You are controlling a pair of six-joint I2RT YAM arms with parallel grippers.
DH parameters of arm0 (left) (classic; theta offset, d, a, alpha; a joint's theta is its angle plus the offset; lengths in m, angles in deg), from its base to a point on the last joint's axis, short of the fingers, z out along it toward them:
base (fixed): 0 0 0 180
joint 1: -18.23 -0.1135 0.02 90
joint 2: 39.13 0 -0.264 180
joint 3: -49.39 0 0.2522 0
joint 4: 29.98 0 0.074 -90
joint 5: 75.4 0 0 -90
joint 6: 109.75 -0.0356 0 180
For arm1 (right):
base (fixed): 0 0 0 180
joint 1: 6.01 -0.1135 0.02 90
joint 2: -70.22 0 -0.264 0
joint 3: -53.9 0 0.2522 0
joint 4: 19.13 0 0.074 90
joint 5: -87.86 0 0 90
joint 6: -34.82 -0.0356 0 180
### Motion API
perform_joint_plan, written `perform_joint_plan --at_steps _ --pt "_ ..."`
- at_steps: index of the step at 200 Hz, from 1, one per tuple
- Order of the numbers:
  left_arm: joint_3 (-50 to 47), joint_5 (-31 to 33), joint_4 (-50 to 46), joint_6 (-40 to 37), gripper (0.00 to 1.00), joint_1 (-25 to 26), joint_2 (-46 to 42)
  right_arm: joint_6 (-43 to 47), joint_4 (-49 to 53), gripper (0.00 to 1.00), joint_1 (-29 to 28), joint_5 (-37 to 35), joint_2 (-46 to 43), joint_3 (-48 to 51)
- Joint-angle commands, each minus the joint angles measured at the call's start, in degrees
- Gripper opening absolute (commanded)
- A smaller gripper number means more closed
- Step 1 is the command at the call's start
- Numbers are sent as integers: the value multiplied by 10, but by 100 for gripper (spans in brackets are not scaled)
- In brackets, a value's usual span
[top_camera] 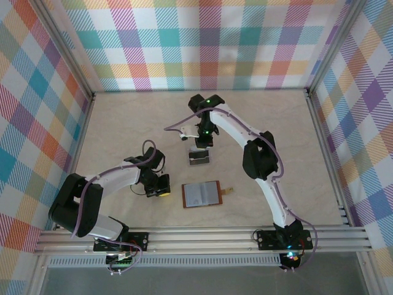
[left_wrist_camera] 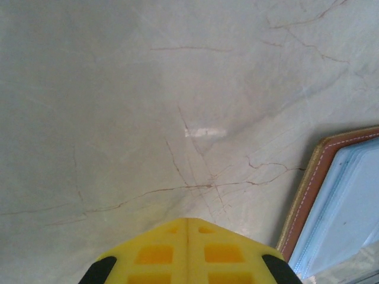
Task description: Take the credit cards out of the card holder
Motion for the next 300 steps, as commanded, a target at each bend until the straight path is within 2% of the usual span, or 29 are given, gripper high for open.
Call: perform_joint_plan --at_steps 1,19,40,52,73,99,140,196,300 --pt "3 -10 -26 -13 5 -7 1 -42 61 0 4 23 22 -16" --pt "4 -12 -28 -14 5 -8 3 -54 71 2 4 38 33 -27" --pt "9 -16 -32 -17 5 -8 11 -62 73 12 4 36 44 -46" --pt "15 -17 -35 -17 5 -8 16 -62 57 22 5 30 42 -46" --pt "28 -17 -43 -19 5 -8 20 -71 18 31 7 15 28 -46" --pt "40 -16 -52 -21 5 -8 22 -77 -23 33 9 7 -1 -35" --pt "51 -15 -57 -21 5 -8 20 -87 -114 35 10 4 -66 45" --pt "54 -16 -54 -19 5 -8 27 -99 -214 35 10 -42 -70 98" --pt "46 -28 -47 -10 6 -7 29 -80 -211 36 5 -27 -46 142"
